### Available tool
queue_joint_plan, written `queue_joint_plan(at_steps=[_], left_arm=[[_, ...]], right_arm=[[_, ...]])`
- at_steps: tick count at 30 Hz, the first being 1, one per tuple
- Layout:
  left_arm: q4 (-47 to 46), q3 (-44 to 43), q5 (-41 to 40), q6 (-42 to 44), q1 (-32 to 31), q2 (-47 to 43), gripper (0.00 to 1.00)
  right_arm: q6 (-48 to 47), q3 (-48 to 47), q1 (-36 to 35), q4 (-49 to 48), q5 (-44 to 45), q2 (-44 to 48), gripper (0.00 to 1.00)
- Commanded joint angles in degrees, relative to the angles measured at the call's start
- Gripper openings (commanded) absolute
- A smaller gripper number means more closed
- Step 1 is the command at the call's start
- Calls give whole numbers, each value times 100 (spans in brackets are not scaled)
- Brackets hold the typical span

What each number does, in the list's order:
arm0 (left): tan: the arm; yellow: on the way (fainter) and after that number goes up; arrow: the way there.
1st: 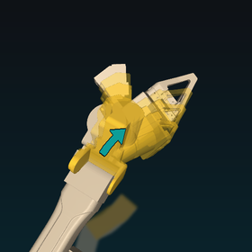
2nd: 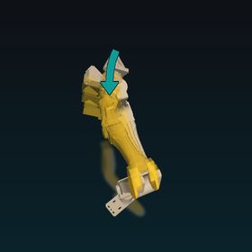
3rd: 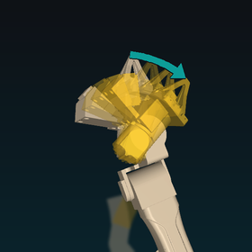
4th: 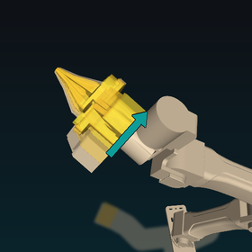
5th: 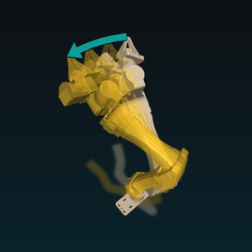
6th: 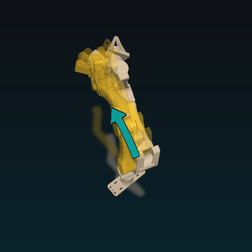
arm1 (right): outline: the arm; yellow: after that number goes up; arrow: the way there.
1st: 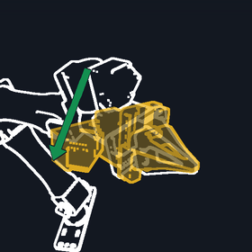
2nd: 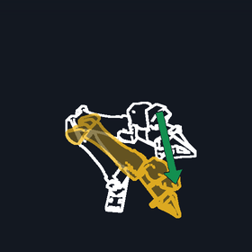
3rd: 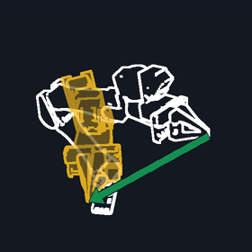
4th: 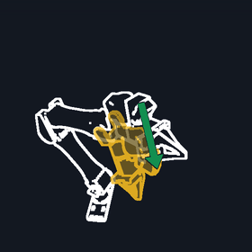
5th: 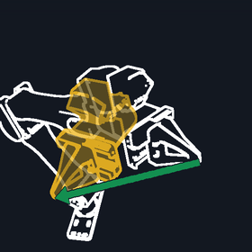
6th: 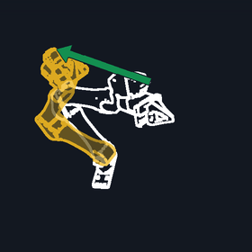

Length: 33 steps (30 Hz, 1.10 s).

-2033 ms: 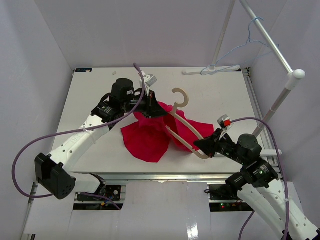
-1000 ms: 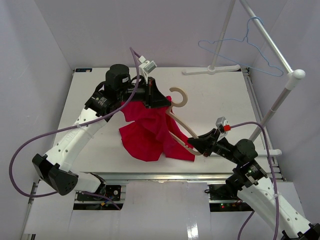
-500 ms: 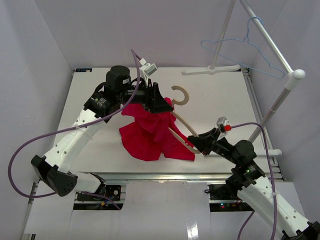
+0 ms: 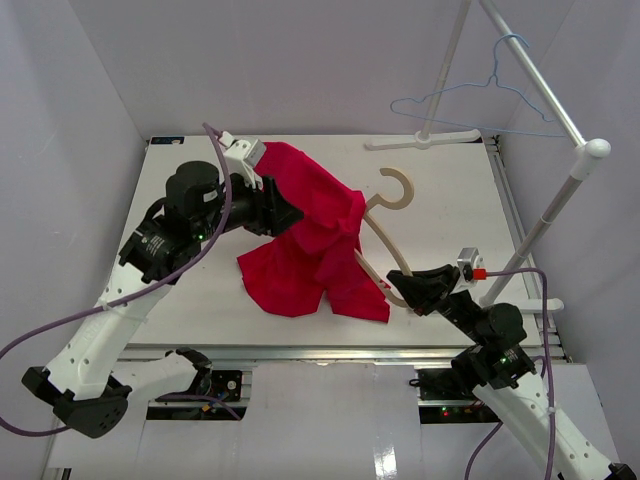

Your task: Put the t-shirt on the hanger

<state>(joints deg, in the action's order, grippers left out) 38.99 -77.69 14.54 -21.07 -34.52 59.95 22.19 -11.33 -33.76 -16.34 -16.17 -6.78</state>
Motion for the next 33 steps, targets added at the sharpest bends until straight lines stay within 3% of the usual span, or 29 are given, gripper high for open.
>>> queue_joint_plan(at_steps=[1,13,25,29,32,33], left_arm=[[-401,547,-635,-662,-5,-378,67],[-1936,1510,-856,-1881,-2,-248,70],[-2495,1694,-1144,-2218,-11,-139,65],[-2545,1678,-1111,-2165,-2,-98,38],[-2520,1635,-1058,-2156,-11,-115,5],[-2493,1600,-1084,-2148,-11,-132,0]], right_arm=[[87,-99,-17,-715,184,175,8],[154,-194,-8,-555,0,238,8],[31,-153,-16,-309,-97,368,8],[31,-80,-17,-300,-88,396,8],[5,-28,-8,-265,-114,405,8],[-4,-27,-16,-239,-115,414,8]])
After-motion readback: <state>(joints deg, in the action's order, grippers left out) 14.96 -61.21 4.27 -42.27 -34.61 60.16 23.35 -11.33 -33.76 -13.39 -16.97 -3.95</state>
